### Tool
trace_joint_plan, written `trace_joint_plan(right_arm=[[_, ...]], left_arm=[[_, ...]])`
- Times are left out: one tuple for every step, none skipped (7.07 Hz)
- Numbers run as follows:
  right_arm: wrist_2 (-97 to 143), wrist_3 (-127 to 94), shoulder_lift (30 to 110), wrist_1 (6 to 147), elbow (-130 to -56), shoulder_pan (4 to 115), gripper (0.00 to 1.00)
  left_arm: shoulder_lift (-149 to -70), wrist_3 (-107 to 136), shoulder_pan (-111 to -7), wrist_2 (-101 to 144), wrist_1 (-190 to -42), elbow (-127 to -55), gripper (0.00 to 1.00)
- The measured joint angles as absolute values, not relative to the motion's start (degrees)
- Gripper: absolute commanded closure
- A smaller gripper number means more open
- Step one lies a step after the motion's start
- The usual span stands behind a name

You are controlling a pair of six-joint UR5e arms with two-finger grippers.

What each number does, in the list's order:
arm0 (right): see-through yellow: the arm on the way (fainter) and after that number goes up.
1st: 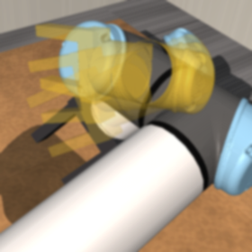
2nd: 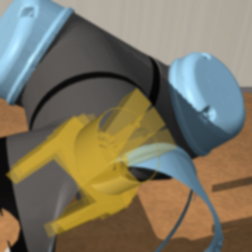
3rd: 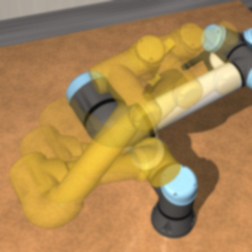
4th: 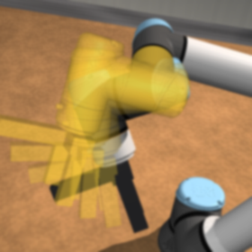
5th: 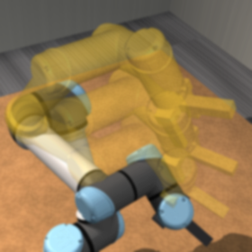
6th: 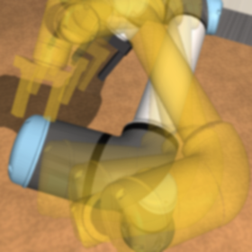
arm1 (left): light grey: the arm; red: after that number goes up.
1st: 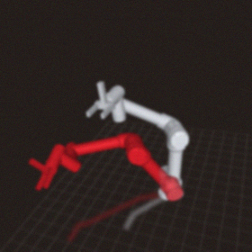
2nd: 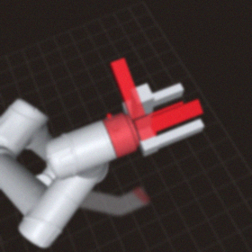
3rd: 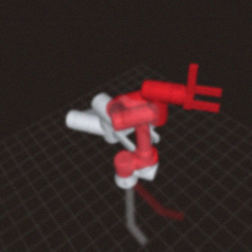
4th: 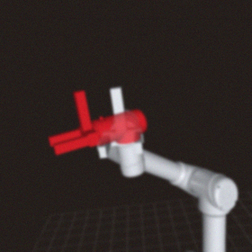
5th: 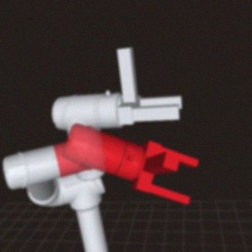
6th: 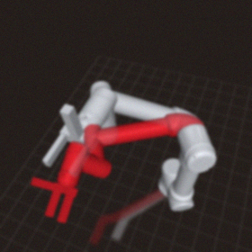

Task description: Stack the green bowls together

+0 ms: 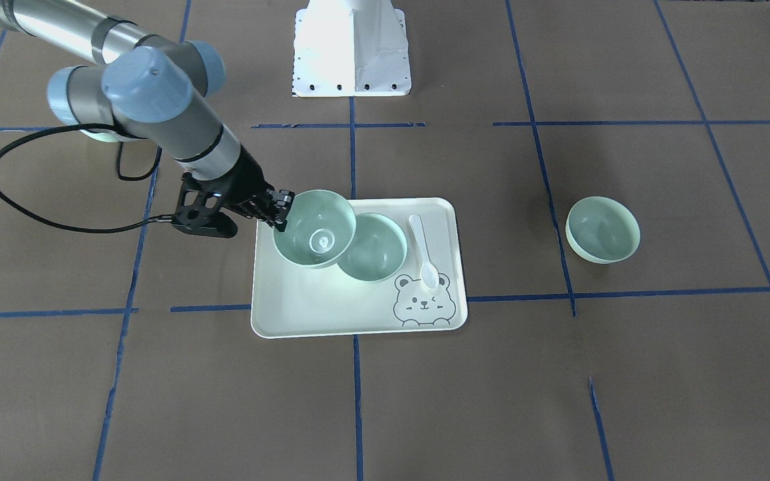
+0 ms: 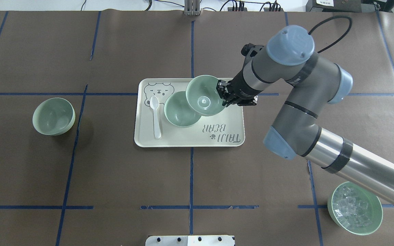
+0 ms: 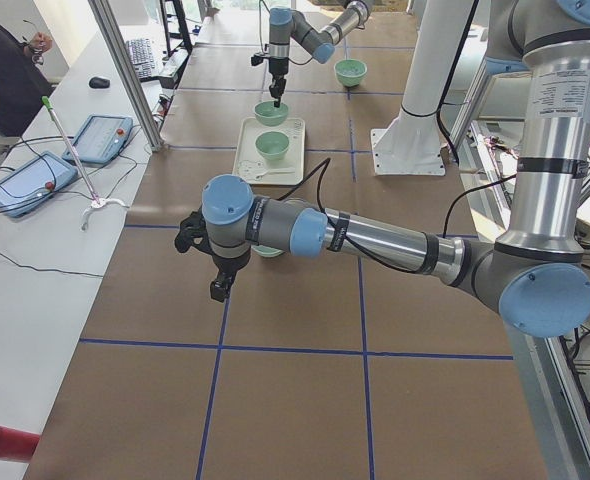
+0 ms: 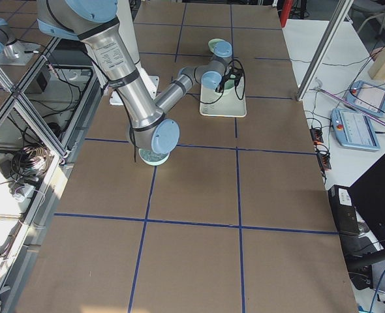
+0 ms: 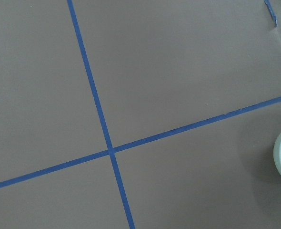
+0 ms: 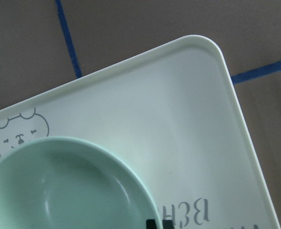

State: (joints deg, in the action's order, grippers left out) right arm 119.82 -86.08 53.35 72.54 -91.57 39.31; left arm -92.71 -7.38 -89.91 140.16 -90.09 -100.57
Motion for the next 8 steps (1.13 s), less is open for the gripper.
trace_joint_plan(right_arm=[[118.5, -87.6, 50.6, 73.0, -89.1, 38.0, 1.00], [117.1, -88.6, 49.0, 73.1, -88.0, 37.1, 1.00], [116.4, -89.3, 48.4, 73.2, -87.6, 36.3, 1.00], [116.2, -89.5, 48.1, 73.2, -87.5, 35.7, 1.00], [116.0, -89.6, 48.0, 73.2, -87.2, 35.4, 1.00], [115.6, -89.5, 48.0, 73.2, -86.8, 35.1, 1.00], [115.0, -89.5, 47.8, 73.2, -86.5, 34.9, 1.00], [114.6, -89.4, 47.2, 73.2, -85.6, 34.8, 1.00]], left_arm=[[-92.7, -7.4, -89.9, 140.2, -90.1, -100.6, 0.00], [-92.7, -7.4, -89.9, 140.3, -90.1, -100.6, 0.00], [-92.7, -7.4, -89.9, 140.4, -90.1, -100.6, 0.00], [-92.7, -7.4, -89.9, 140.5, -90.1, -100.7, 0.00], [-92.7, -7.4, -89.9, 140.5, -90.1, -100.7, 0.00], [-92.7, -7.4, -89.9, 140.5, -90.1, -100.7, 0.00], [-92.6, -7.4, -89.9, 140.5, -90.1, -100.7, 0.00], [-92.6, -7.4, -89.9, 140.6, -90.1, -100.8, 0.00]])
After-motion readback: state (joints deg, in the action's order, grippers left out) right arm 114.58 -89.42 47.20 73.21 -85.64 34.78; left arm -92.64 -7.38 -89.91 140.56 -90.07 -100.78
